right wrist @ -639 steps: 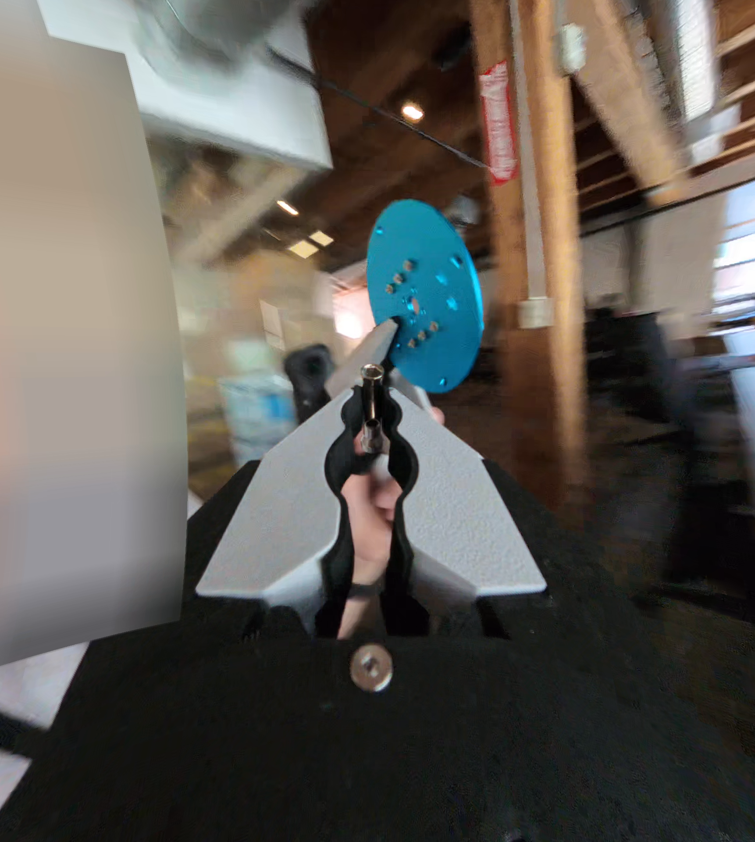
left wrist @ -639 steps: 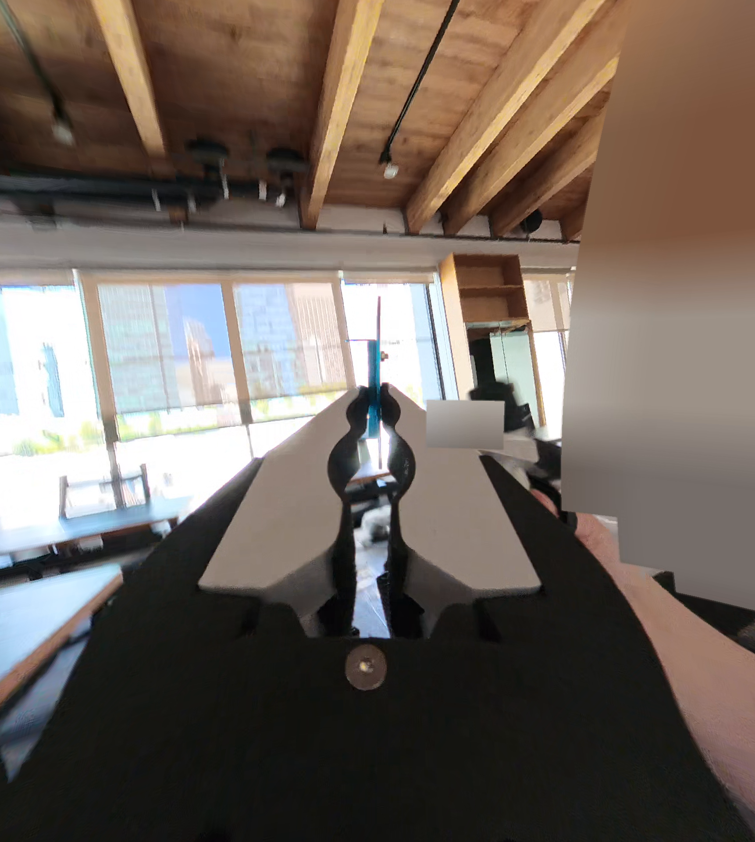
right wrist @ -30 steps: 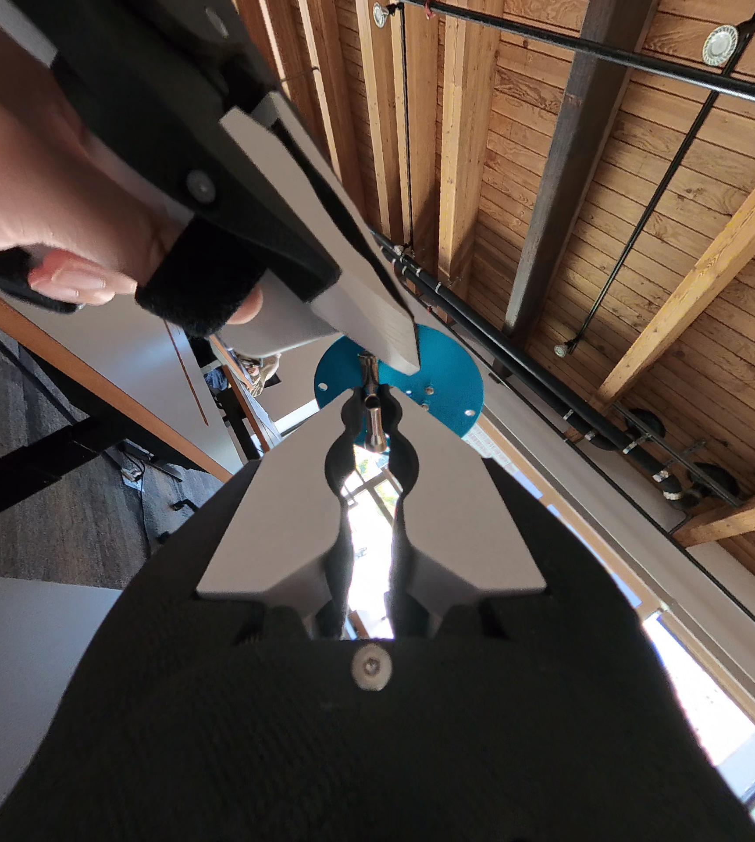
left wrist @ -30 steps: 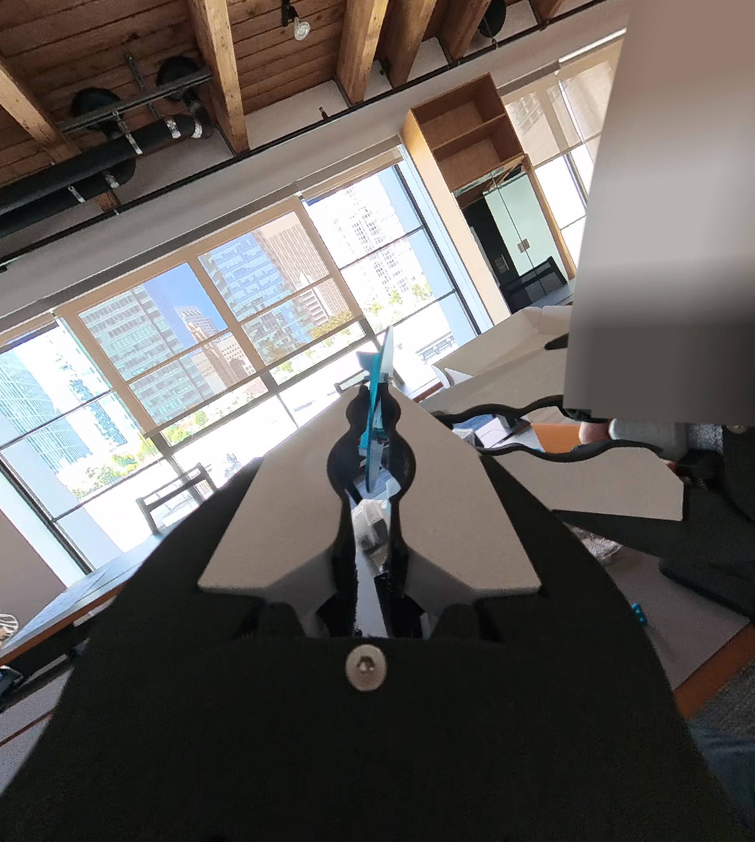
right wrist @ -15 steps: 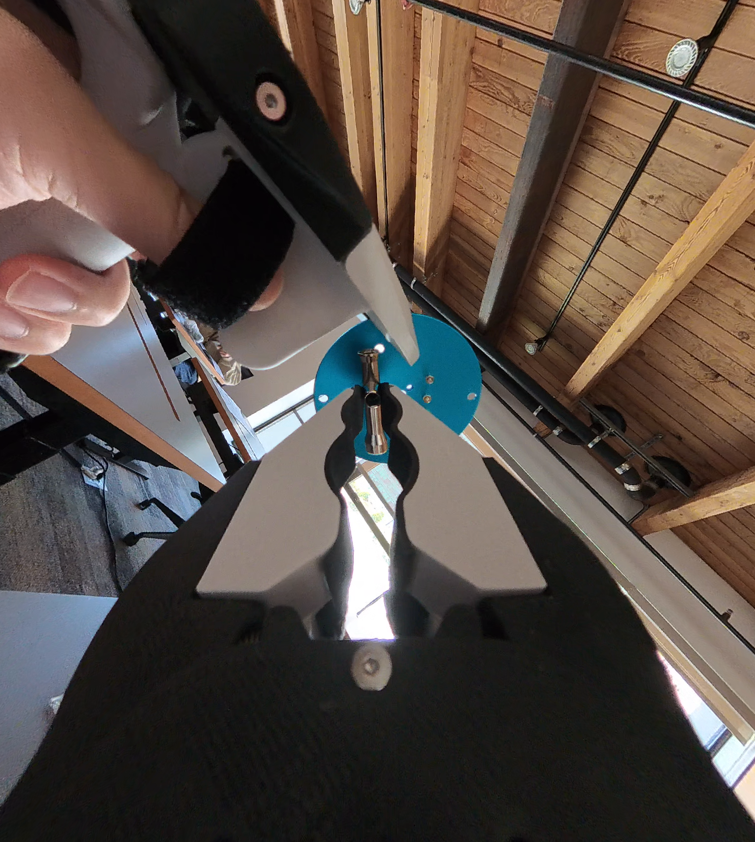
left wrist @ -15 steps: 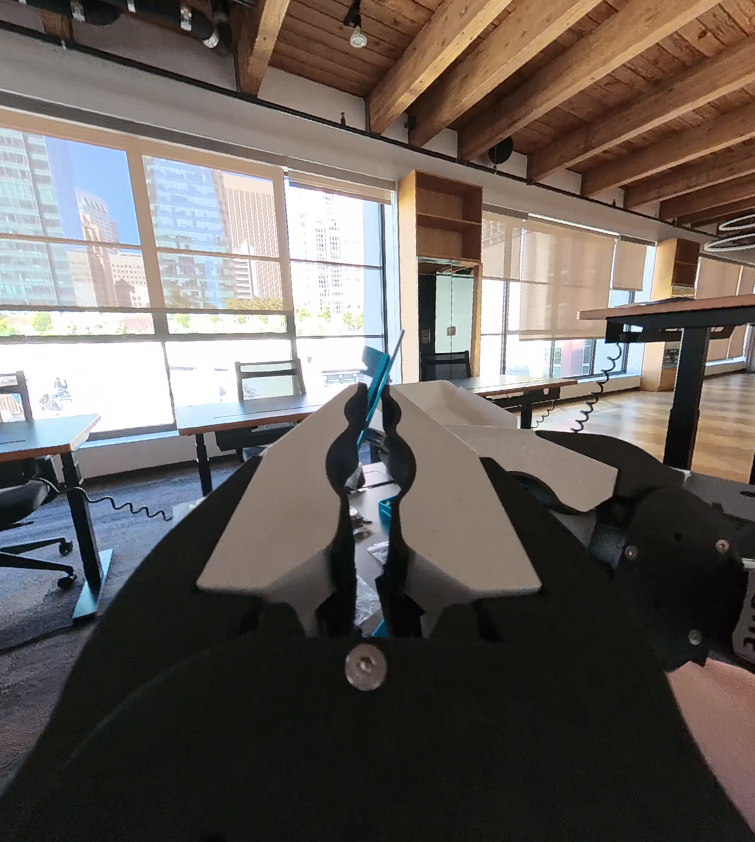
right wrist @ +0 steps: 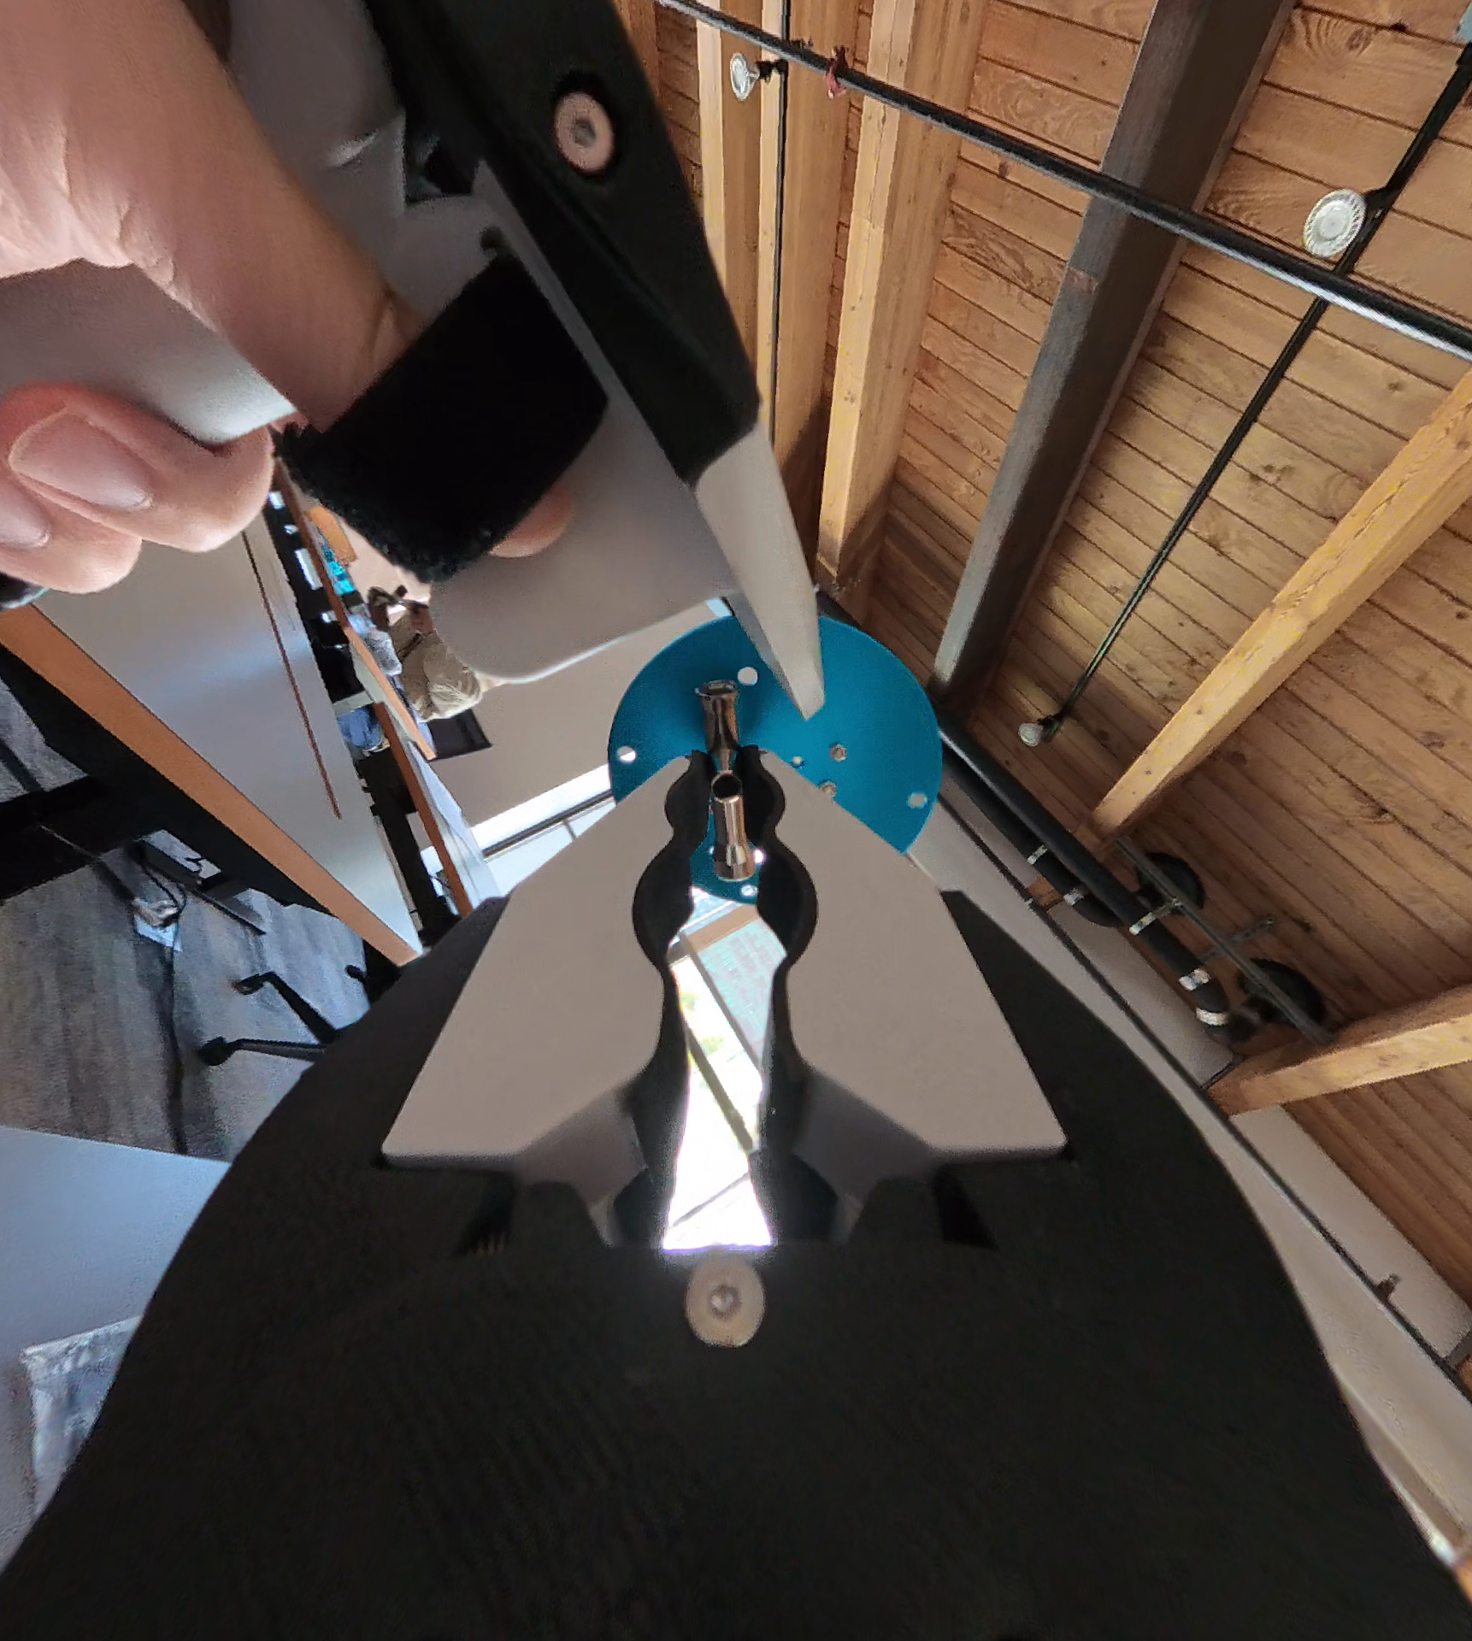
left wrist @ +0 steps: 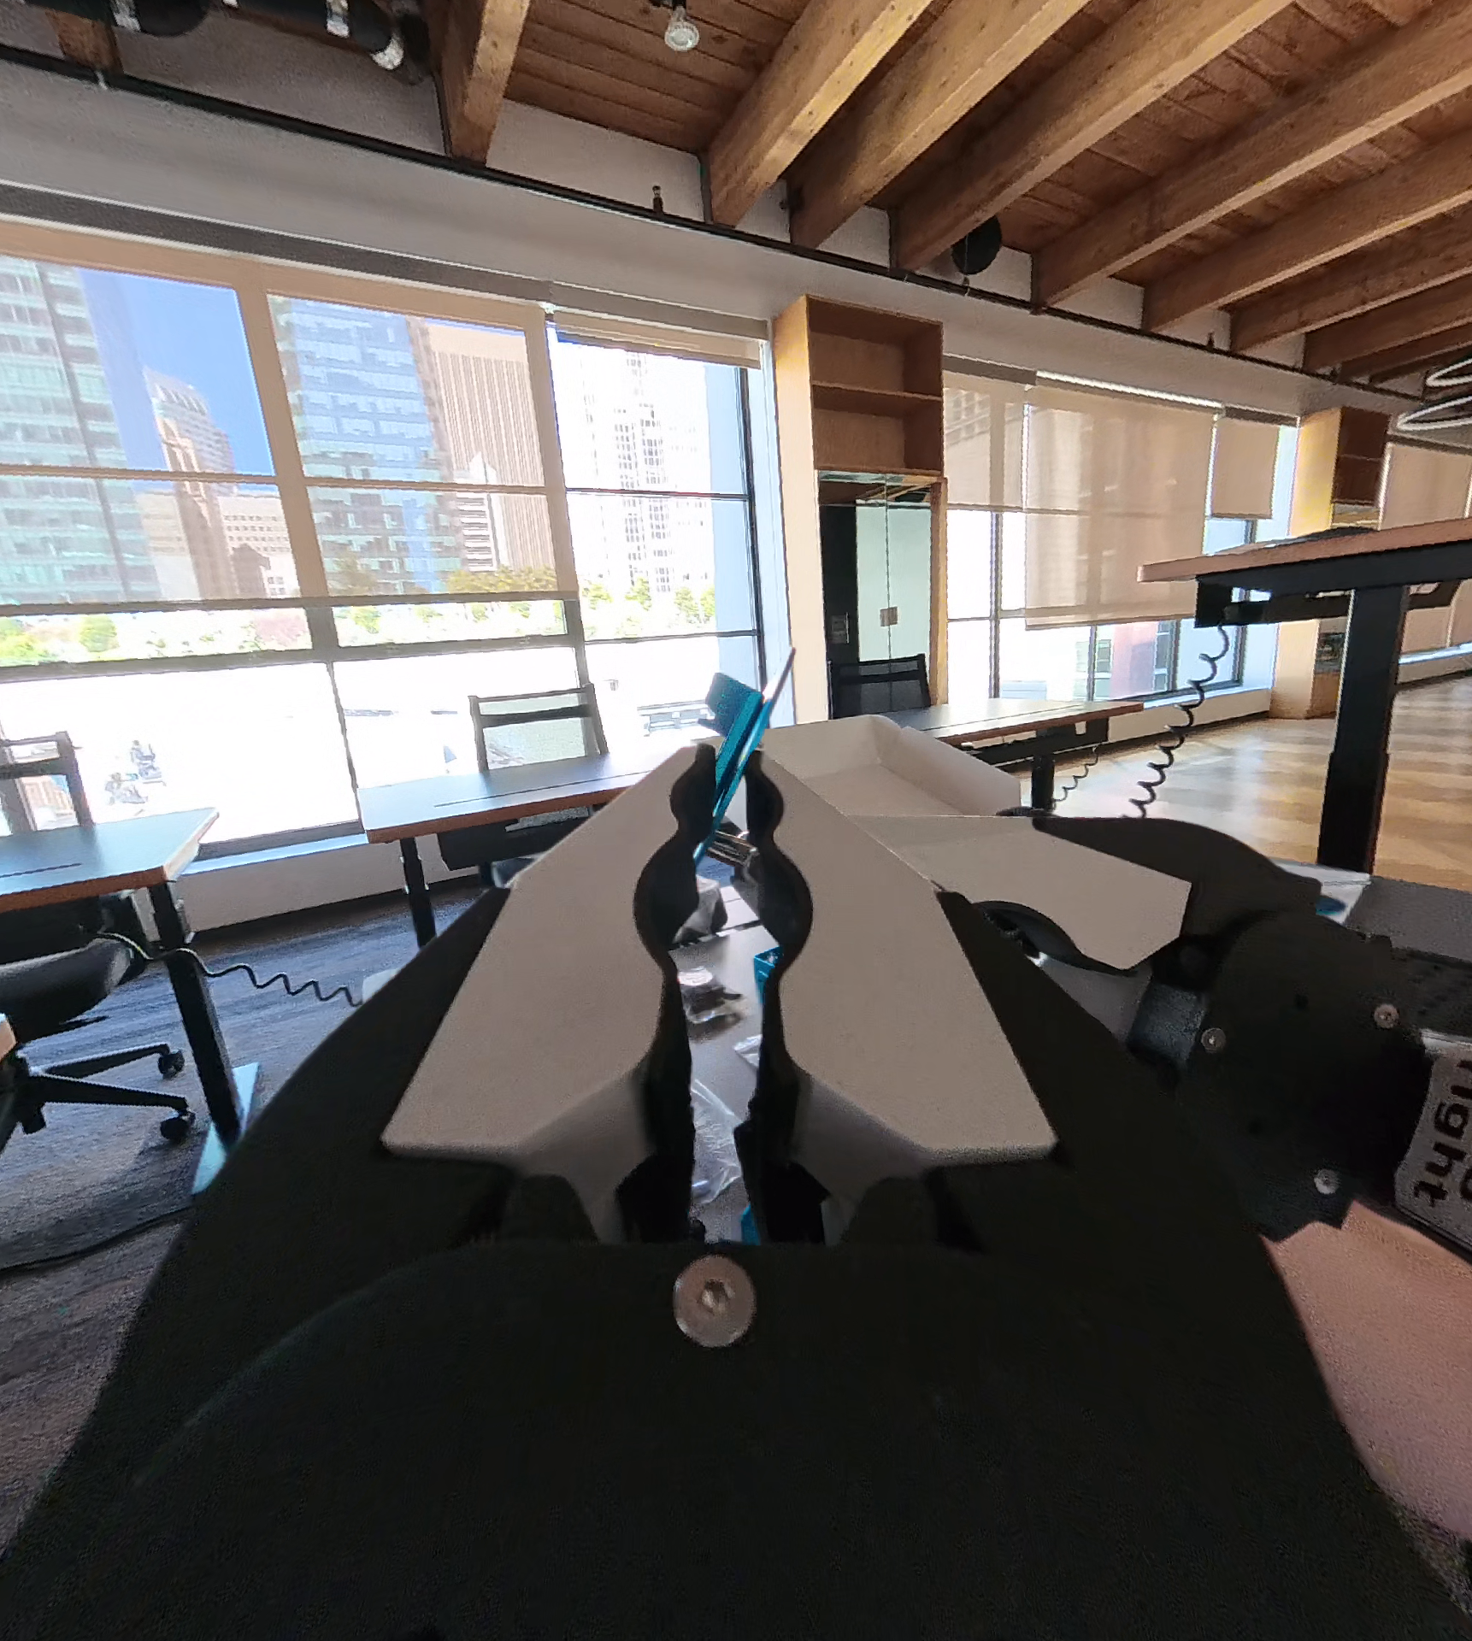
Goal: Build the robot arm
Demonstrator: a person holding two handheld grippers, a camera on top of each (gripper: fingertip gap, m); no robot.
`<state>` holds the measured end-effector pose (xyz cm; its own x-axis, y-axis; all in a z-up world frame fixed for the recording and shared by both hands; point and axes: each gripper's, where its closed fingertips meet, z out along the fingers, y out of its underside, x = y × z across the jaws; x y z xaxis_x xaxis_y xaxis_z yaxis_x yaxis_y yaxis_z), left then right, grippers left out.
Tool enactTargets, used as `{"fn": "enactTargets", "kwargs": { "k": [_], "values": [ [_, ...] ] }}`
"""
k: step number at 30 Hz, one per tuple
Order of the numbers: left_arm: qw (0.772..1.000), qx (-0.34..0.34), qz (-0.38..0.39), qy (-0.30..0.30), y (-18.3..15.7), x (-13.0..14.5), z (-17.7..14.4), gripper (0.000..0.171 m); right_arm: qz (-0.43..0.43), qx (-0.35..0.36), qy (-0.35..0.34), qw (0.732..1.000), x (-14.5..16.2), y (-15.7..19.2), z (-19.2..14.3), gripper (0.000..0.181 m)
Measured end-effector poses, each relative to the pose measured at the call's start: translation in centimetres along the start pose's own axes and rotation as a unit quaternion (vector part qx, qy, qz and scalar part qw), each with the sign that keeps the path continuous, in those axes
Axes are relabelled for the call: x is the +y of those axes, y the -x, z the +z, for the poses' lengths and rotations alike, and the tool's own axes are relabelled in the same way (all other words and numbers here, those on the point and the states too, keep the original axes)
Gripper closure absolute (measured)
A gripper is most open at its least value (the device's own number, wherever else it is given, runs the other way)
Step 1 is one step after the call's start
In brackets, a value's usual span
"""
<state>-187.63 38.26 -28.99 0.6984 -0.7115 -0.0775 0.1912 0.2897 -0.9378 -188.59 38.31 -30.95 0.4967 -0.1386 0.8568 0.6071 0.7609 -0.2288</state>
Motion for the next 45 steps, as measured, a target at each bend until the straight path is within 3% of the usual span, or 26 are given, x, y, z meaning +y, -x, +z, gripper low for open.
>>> {"fn": "enactTargets", "kwargs": {
  "k": [4,8,11,18,23,27,29,33,37,39,43,45],
  "values": [
    [0.999,0.01,-0.033,0.012,0.3,0.2,-0.3,0.167,-0.023,-0.016,-0.031,0.999,-0.2,0.3,0.0,0.174],
    [0.993,-0.036,-0.08,0.076,1.8,1.7,-0.3,0.168,-0.157,-0.032,-0.014,0.987,0.1,2.0,0.6,0.175],
    [0.989,-0.036,-0.103,0.098,2.1,1.9,-0.4,0.167,-0.186,-0.051,-0.029,0.981,0.1,2.3,0.7,0.175],
    [0.992,-0.037,-0.102,0.064,1.7,1.3,0.2,0.167,-0.057,-0.049,0.002,0.997,0.8,1.3,0.7,0.174],
    [0.992,-0.051,-0.114,0.031,2.0,0.9,0.4,0.167,0.111,-0.035,0.025,0.993,1.1,1.0,1.1,0.174],
    [0.989,-0.065,-0.135,0.014,2.8,0.8,0.3,0.167,0.054,0.002,0.031,0.998,0.9,1.1,1.6,0.174],
    [0.989,-0.069,-0.128,0.004,3.0,0.8,0.2,0.168,0.101,0.0,0.027,0.995,1.0,1.3,1.8,0.174],
    [0.99,-0.073,-0.115,-0.036,3.1,0.6,0.2,0.167,0.308,-0.009,0.016,0.951,1.2,1.3,2.1,0.175],
    [0.993,-0.089,-0.062,-0.049,3.7,1.0,0.6,0.167,0.513,-0.031,-0.002,0.858,2.0,1.8,2.7,0.174],
    [0.994,-0.081,-0.046,-0.059,3.7,0.9,0.8,0.167,0.552,-0.029,-0.01,0.833,2.1,1.7,2.9,0.174],
    [0.994,-0.05,-0.031,-0.087,2.8,0.1,0.9,0.167,0.564,0.007,-0.041,0.825,1.9,0.6,2.4,0.175],
    [0.995,-0.045,-0.002,-0.087,2.3,0.1,1.1,0.167,0.593,0.018,-0.055,0.803,2.0,0.3,2.2,0.174]
  ]
}}
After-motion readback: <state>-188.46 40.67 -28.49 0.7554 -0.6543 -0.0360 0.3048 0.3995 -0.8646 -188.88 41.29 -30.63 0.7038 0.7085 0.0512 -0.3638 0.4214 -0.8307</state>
